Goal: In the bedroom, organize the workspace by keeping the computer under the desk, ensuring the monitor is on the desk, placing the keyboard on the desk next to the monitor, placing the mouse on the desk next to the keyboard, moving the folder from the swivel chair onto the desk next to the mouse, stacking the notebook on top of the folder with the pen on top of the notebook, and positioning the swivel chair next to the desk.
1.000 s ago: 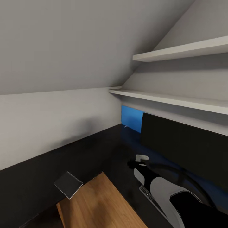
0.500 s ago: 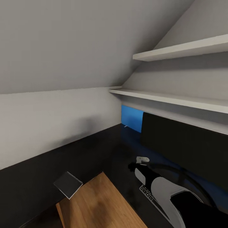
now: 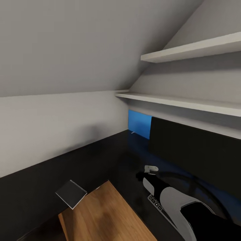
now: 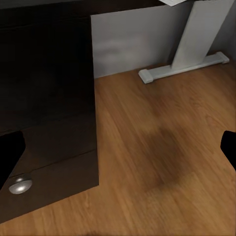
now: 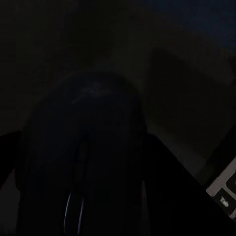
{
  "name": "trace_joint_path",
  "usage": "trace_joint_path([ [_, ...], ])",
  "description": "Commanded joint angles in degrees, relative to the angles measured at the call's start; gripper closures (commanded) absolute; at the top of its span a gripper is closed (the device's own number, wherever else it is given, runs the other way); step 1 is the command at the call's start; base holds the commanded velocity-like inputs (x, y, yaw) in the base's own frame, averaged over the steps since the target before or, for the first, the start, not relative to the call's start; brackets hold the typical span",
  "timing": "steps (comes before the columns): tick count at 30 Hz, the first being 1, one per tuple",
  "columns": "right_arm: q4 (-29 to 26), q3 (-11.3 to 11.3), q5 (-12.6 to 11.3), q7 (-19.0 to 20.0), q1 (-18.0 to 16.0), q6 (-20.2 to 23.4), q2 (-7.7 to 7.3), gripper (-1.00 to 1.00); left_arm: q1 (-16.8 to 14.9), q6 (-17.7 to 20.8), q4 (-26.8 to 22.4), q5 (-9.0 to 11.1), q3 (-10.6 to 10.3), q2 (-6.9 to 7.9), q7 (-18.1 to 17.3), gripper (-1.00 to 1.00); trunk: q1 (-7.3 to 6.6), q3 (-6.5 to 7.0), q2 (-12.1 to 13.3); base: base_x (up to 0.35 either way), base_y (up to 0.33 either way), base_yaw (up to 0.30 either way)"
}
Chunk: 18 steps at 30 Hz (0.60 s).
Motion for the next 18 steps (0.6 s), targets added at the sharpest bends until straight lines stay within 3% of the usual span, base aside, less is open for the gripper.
trace_joint_path([
  [1, -0.11, 0.50, -0.64, -0.36, -0.03, 0.29, -0.01, 1.00, 0.01, -0.11, -0.05, 0.59, 0.00, -0.01, -0.05, -1.00, 0.23, -0.25, -0.46, 0.000, 0.000, 0.000],
  [6, -0.11, 0.50, -0.64, -0.50, -0.03, 0.24, -0.01, 1.00, 0.01, -0.10, -0.05, 0.61, 0.01, -0.01, -0.05, -1.00, 1.33, -1.15, -2.47, 0.000, 0.000, 0.000],
  [11, -0.19, 0.56, -0.64, -4.76, -0.03, 0.19, -0.02, 1.00, 0.01, -0.10, -0.05, 0.61, 0.01, -0.01, -0.05, -1.00, 2.43, -2.04, -4.48, 0.000, 0.000, 0.000],
  [18, -0.20, 0.66, -0.58, -5.51, -0.03, 0.20, -0.01, 1.00, 0.01, -0.18, -0.05, 0.61, 0.01, -0.01, -0.05, -1.00, 3.97, -3.30, -7.28, 0.000, 0.000, 0.000],
])
